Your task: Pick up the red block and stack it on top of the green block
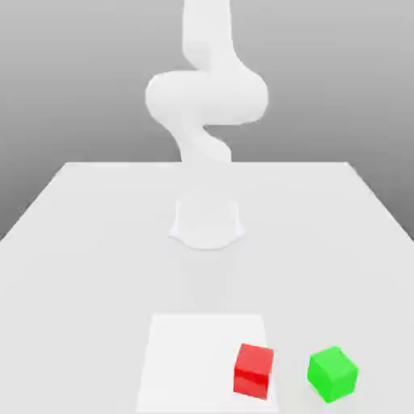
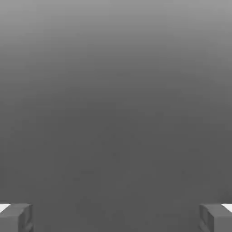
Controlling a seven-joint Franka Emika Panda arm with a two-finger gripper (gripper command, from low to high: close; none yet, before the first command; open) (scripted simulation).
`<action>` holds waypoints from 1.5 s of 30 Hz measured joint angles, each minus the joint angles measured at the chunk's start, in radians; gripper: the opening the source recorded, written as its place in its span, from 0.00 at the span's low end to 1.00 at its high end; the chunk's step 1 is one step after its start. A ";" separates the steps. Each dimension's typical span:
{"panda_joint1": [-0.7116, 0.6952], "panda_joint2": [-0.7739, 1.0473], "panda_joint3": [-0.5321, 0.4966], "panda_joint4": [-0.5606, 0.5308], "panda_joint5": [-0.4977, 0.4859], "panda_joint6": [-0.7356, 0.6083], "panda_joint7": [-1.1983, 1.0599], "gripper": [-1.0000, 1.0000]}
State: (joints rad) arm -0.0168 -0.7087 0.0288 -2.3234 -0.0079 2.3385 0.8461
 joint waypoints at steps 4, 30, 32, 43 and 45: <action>-0.024 0.151 0.045 -0.039 -0.016 0.064 0.079 0.50; 0.025 1.049 0.090 -0.197 -0.131 0.518 0.485 0.00; 0.025 1.049 0.090 -0.197 -0.132 0.519 0.485 0.00; 0.022 0.871 0.171 -0.202 -0.061 0.346 0.417 0.00; 0.060 0.855 0.216 -0.174 -0.060 0.301 0.396 0.00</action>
State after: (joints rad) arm 0.0428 0.1461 0.2448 -2.4976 -0.0683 2.6392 1.2420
